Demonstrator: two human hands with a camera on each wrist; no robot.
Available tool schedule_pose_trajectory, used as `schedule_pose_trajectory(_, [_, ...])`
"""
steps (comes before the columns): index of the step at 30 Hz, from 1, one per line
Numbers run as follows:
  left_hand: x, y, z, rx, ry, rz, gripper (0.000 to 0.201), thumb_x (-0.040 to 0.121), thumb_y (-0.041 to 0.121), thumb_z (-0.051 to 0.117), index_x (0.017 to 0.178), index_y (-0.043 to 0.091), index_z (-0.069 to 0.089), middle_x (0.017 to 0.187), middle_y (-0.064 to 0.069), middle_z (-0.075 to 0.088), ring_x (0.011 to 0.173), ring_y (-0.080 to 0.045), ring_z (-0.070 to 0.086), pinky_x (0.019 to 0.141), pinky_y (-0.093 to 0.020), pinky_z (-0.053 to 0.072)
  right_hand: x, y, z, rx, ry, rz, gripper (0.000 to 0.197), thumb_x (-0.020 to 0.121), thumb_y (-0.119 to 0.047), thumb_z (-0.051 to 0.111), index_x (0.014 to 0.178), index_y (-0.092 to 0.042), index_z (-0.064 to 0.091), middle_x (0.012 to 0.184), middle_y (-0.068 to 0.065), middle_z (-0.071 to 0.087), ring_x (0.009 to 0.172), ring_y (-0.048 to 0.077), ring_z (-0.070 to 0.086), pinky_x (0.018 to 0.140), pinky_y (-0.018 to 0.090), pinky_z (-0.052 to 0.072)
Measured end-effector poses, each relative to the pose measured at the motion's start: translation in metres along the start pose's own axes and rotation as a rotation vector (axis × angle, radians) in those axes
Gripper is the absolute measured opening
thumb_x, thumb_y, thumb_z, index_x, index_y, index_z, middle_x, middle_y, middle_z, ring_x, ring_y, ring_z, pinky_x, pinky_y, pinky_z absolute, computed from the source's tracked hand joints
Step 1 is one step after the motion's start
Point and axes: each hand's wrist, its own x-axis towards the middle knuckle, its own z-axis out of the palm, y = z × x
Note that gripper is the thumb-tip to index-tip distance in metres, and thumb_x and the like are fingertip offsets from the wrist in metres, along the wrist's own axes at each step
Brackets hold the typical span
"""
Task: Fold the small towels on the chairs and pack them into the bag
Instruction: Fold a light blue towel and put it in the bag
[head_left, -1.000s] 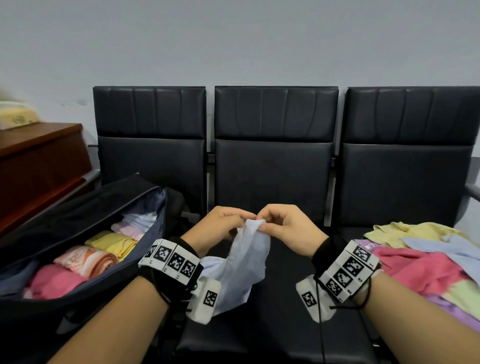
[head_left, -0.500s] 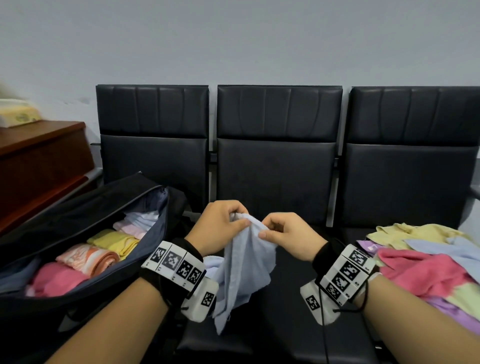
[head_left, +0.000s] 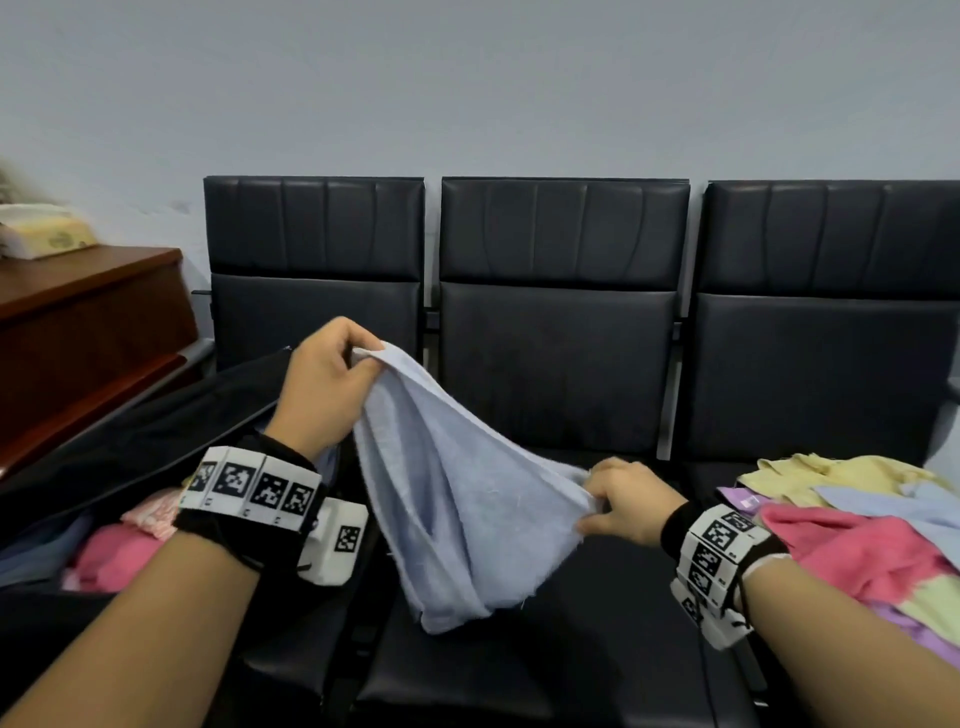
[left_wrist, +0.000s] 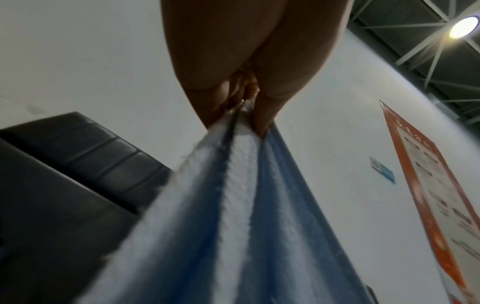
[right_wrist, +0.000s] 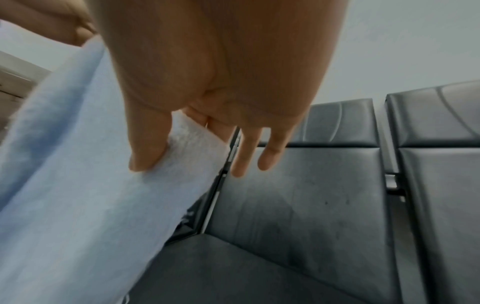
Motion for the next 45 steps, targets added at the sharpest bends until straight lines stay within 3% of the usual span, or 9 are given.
schedule_pose_trajectory(4, [0.001, -0.017, -0.009, 0.102, 0.012, -0.042, 0.012, 0.086, 0.011, 0.070, 0.081, 0.020, 0.063, 0.074, 0.011, 0.062, 0.065, 0.005, 0.056, 0.059, -0.020, 0.041, 0.000, 0.013, -0.023, 0.000, 0.161, -0.047, 0.033, 0.080, -0.047, 0.073, 0.099, -0.020, 0.075, 0.124, -0.012, 0.062, 0.124, 0.013, 0.046, 0.106, 0.036, 0.038])
schedule_pose_trajectory(10, [0.003, -0.038, -0.015, 0.086, 0.006, -0.151, 0.011, 0.084, 0.011, 0.072, 0.078, 0.018, 0.067, 0.076, 0.004, 0.066, 0.071, -0.013, 0.061, 0.065, -0.033, 0.053, -0.007, 0.022, -0.057, 0.306, 0.521, 0.032, 0.019, 0.087, -0.023, 0.072, 0.071, -0.016, 0.064, 0.074, -0.001, 0.062, 0.075, 0.018, 0.060, 0.071, 0.032, 0.045])
schedule_pose_trajectory(16, [0.003, -0.044, -0.011, -0.009, 0.013, -0.241, 0.010, 0.084, 0.009, 0.074, 0.078, 0.015, 0.069, 0.074, -0.004, 0.069, 0.055, -0.007, 0.062, 0.046, -0.025, 0.052, -0.017, 0.019, -0.084, 0.553, 0.605, 0.000, 0.006, 0.088, -0.016, 0.072, 0.085, -0.020, 0.075, 0.087, -0.004, 0.073, 0.086, 0.013, 0.068, 0.079, 0.028, 0.053])
schedule_pose_trajectory(21, [0.003, -0.043, -0.009, -0.082, 0.016, -0.259, 0.009, 0.082, 0.006, 0.075, 0.079, 0.012, 0.069, 0.073, -0.001, 0.069, 0.058, 0.000, 0.061, 0.055, -0.025, 0.050, -0.023, 0.017, -0.090, 0.537, 0.713, -0.008, 0.009, 0.085, -0.014, 0.075, 0.082, -0.023, 0.076, 0.088, -0.007, 0.065, 0.084, 0.008, 0.062, 0.078, 0.013, 0.045])
schedule_pose_trajectory(26, [0.002, -0.034, -0.012, -0.150, -0.030, -0.259, 0.009, 0.084, 0.005, 0.074, 0.085, 0.011, 0.067, 0.072, -0.002, 0.066, 0.055, -0.005, 0.058, 0.044, -0.023, 0.047, -0.032, 0.016, -0.096, 0.519, 0.705, 0.032, 0.013, 0.088, -0.013, 0.072, 0.080, -0.023, 0.072, 0.092, -0.009, 0.069, 0.085, 0.005, 0.064, 0.074, 0.012, 0.047])
schedule_pose_trajectory(32, [0.002, -0.029, -0.017, -0.424, -0.137, -0.398, 0.013, 0.091, 0.003, 0.065, 0.101, 0.011, 0.066, 0.085, -0.014, 0.059, 0.071, -0.026, 0.050, 0.059, -0.036, 0.041, -0.044, 0.024, -0.101, 0.647, 0.753, 0.064, 0.019, 0.088, -0.011, 0.072, 0.103, -0.023, 0.073, 0.084, -0.008, 0.070, 0.071, -0.001, 0.064, 0.063, 0.011, 0.049])
schedule_pose_trajectory(36, [0.000, -0.036, 0.006, -0.269, -0.151, -0.390, 0.013, 0.088, 0.000, 0.067, 0.090, 0.012, 0.072, 0.082, -0.005, 0.070, 0.075, -0.017, 0.062, 0.062, -0.025, 0.050, -0.031, 0.029, -0.093, 0.600, 0.614, 0.228, 0.015, 0.091, -0.008, 0.066, 0.101, -0.017, 0.073, 0.090, 0.001, 0.070, 0.048, 0.008, 0.064, 0.049, 0.016, 0.049])
schedule_pose_trajectory(41, [0.001, -0.045, 0.049, -0.083, -0.074, -0.365, 0.020, 0.083, 0.003, 0.070, 0.073, 0.020, 0.073, 0.076, -0.006, 0.072, 0.071, -0.020, 0.065, 0.069, -0.031, 0.056, -0.010, 0.024, -0.085, 0.577, 0.650, 0.324, 0.019, 0.093, -0.006, 0.062, 0.080, -0.018, 0.069, 0.090, 0.004, 0.068, 0.077, 0.022, 0.069, 0.067, 0.026, 0.055])
schedule_pose_trajectory(45, [0.025, -0.040, 0.045, -0.172, 0.099, -0.289, 0.025, 0.083, 0.003, 0.066, 0.074, 0.024, 0.074, 0.071, 0.004, 0.073, 0.065, -0.005, 0.067, 0.062, -0.023, 0.055, -0.009, 0.028, -0.103, 0.549, 0.825, 0.229, 0.016, 0.092, -0.010, 0.064, 0.082, -0.022, 0.068, 0.089, -0.006, 0.065, 0.082, 0.005, 0.059, 0.073, 0.012, 0.043])
